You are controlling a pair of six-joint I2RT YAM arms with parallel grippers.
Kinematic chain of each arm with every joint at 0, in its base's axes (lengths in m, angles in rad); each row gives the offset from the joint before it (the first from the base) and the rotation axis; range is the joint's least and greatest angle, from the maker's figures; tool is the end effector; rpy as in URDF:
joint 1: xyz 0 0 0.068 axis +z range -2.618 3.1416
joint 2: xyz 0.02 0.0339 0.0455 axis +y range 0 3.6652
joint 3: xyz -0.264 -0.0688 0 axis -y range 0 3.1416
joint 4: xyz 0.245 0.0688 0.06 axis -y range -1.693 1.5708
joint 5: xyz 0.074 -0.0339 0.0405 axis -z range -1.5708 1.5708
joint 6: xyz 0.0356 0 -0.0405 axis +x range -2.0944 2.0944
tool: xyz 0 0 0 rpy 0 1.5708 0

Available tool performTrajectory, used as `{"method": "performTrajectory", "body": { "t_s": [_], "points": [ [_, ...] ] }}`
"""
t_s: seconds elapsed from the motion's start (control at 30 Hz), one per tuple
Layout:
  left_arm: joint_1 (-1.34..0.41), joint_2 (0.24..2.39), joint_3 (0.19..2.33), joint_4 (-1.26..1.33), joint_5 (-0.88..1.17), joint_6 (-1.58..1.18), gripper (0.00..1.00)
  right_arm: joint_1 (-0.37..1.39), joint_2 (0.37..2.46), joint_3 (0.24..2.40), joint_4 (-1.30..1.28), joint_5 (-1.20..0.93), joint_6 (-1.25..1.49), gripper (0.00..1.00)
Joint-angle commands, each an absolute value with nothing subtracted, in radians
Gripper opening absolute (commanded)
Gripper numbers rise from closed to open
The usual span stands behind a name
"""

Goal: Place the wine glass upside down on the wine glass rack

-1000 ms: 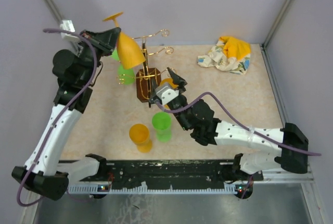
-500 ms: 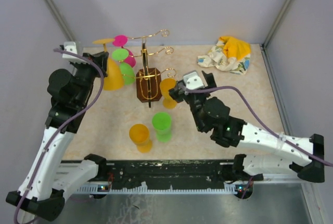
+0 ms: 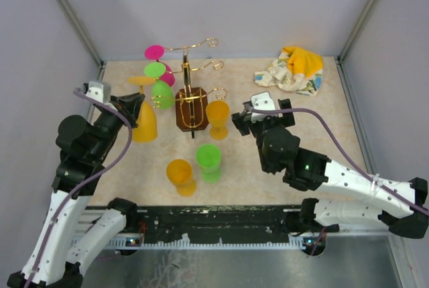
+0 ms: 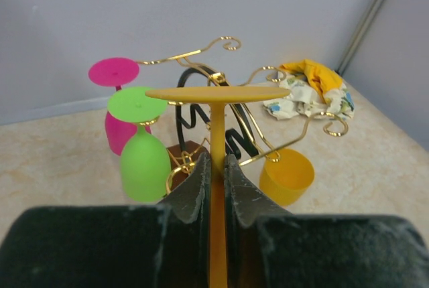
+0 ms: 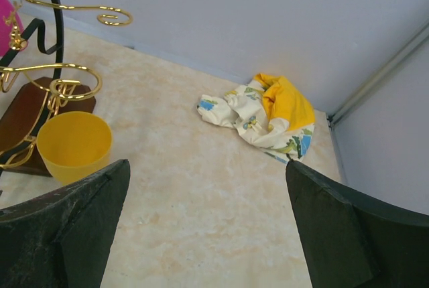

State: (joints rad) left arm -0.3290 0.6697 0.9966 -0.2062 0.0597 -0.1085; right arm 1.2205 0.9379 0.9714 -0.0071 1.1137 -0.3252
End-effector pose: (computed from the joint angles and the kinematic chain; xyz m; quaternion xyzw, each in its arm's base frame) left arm 0.1266 -0.0455 0.4261 0.0951 0.6564 -0.1817 0.7260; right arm 0.0974 0.1735 0.3969 -0.1425 0.6884 -0.0692 0.7078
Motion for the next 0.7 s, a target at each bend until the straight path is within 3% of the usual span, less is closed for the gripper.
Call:
{"method": "performTrajectory", "body": {
  "t_s": [0.0,0.27,0.67],
  "points": [
    [-0.327,0.650,0.919,-0.215,0.152,-0.131,0.00,1.228,0.928,1.023,-0.055,1.167,-0.250,0.99],
    [-0.327,0.527,0.628,0.117,0.180,-0.197,0.00,1.227,0.906,1.005,-0.076,1.170,-0.238,0.99],
    [-0.327,0.429,0.369,0.400,0.178,-0.237,0.00,1.228,0.883,0.970,-0.057,1.166,-0.240,0.99]
  ]
}}
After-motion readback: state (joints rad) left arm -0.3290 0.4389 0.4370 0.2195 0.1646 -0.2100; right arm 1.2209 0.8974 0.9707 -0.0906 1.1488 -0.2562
